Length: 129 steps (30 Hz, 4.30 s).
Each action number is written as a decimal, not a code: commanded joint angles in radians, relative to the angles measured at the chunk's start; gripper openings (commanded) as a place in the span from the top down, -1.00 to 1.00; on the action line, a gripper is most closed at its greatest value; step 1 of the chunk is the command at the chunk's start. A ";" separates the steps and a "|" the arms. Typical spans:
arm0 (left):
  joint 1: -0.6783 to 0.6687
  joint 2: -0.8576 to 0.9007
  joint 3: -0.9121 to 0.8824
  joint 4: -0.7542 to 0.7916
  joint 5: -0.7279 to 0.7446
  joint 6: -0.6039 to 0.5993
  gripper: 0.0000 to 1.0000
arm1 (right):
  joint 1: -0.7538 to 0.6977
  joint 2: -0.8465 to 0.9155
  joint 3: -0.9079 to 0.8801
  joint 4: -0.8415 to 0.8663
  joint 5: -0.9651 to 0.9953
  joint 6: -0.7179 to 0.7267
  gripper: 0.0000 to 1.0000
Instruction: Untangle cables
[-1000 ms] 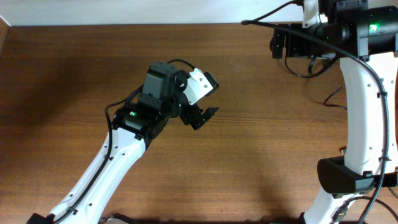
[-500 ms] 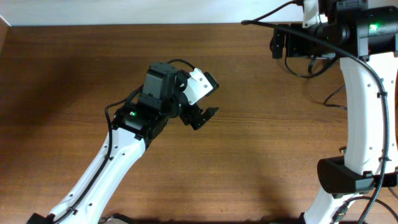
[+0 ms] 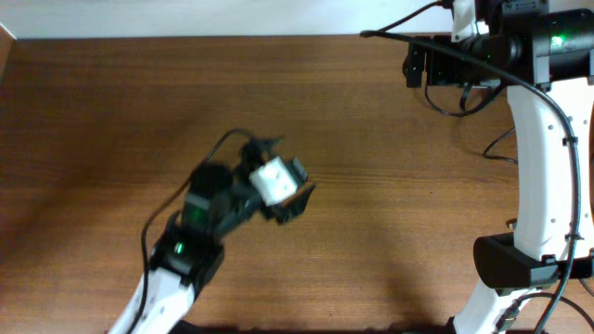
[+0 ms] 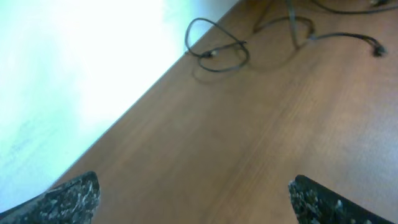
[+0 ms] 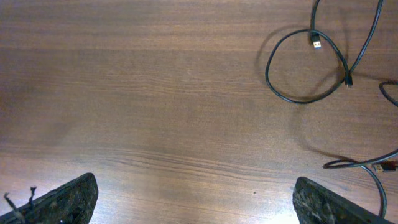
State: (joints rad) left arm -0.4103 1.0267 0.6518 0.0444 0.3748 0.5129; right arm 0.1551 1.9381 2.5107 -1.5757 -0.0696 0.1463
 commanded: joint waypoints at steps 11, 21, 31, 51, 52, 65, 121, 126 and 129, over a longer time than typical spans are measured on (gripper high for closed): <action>0.066 -0.513 -0.469 0.127 -0.031 -0.116 -0.98 | 0.002 -0.023 0.008 0.000 0.002 -0.008 -0.98; 0.158 -0.697 -0.605 0.127 -0.044 -0.289 -0.98 | 0.002 -0.023 0.008 0.000 0.002 -0.008 -0.98; 0.220 -0.935 -0.643 -0.063 -0.144 -0.374 -0.98 | 0.002 -0.023 0.008 0.000 0.002 -0.008 -0.98; 0.340 -1.022 -0.644 -0.129 -0.375 -0.536 -0.98 | 0.002 -0.023 0.008 0.000 0.002 -0.008 -0.98; 0.340 -1.022 -0.644 -0.129 -0.371 -0.521 -0.98 | 0.002 -0.023 0.008 0.000 0.002 -0.008 -0.98; 0.361 -1.022 -0.644 -0.129 -0.374 -0.520 -0.98 | 0.002 -0.023 0.008 0.000 0.002 -0.008 -0.98; 0.361 -1.022 -0.643 -0.129 -0.372 -0.520 -0.98 | 0.003 -0.151 -0.014 0.111 -0.017 0.053 -0.98; 0.361 -1.022 -0.643 -0.129 -0.372 -0.520 -0.98 | 0.003 -0.375 -0.378 0.378 -0.044 0.053 -0.98; 0.361 -1.022 -0.643 -0.129 -0.372 -0.520 -0.98 | 0.003 -0.498 -0.666 0.584 -0.056 0.053 -0.98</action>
State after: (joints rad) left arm -0.0555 0.0147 0.0128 -0.0788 0.0170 -0.0013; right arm 0.1551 1.4994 1.9980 -1.0737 -0.1036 0.1883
